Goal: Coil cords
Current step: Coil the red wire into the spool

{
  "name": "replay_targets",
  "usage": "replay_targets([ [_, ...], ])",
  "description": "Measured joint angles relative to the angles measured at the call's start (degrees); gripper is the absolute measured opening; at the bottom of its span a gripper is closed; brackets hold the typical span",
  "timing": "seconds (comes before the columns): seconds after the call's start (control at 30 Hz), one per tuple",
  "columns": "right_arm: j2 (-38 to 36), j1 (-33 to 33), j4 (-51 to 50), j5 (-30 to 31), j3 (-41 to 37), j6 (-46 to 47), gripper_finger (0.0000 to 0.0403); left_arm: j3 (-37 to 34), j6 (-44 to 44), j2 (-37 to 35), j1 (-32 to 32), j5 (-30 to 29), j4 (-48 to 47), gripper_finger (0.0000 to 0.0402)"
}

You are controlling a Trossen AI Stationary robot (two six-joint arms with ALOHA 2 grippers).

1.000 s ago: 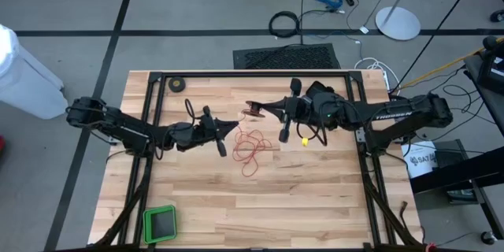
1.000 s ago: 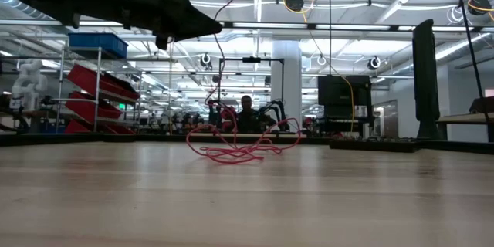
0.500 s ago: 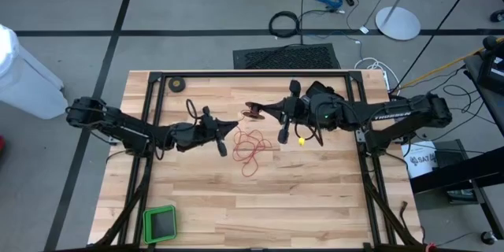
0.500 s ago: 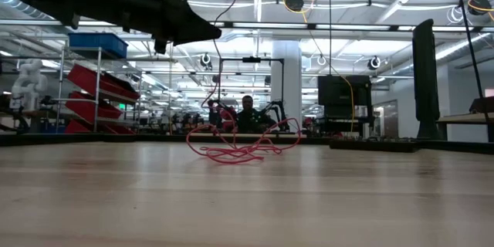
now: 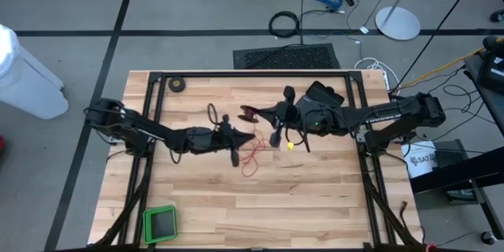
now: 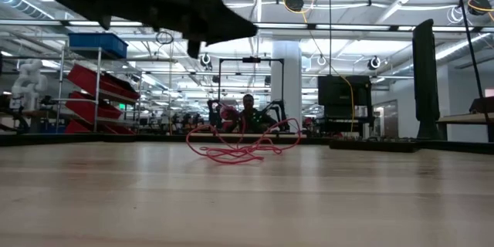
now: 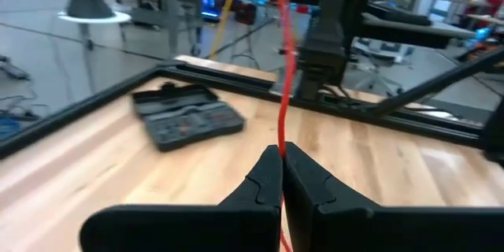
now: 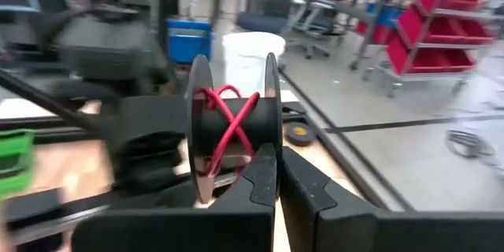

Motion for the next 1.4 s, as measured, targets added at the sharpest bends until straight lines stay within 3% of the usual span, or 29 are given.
replay_targets([
  [0.3, 0.00, 0.00, -4.39, 7.87, 0.00, -2.54, 0.0000, 9.06, 3.97, 6.04, -3.06, -0.64, -0.45, 0.0002],
  [0.67, 0.00, 0.46, -9.22, 10.65, 0.00, -0.29, 0.0000, 9.69, 7.46, 4.10, -1.22, -2.41, -0.80, 0.0001],
  [0.9, 0.00, 0.59, -14.90, 12.90, 0.00, 1.18, 0.0000, 9.69, 10.39, -1.36, -1.96, -2.01, -4.88, 0.0001],
  [1.27, 0.00, 0.59, -15.12, 13.96, 0.00, 0.61, 0.0000, 9.67, 13.75, -12.72, -3.16, 0.82, -14.06, 0.0001],
  [1.4, 0.00, 0.59, -15.12, 13.58, 0.00, -0.15, 0.0000, 9.65, 15.64, -18.13, -3.06, -3.41, -21.34, 0.0001],
])
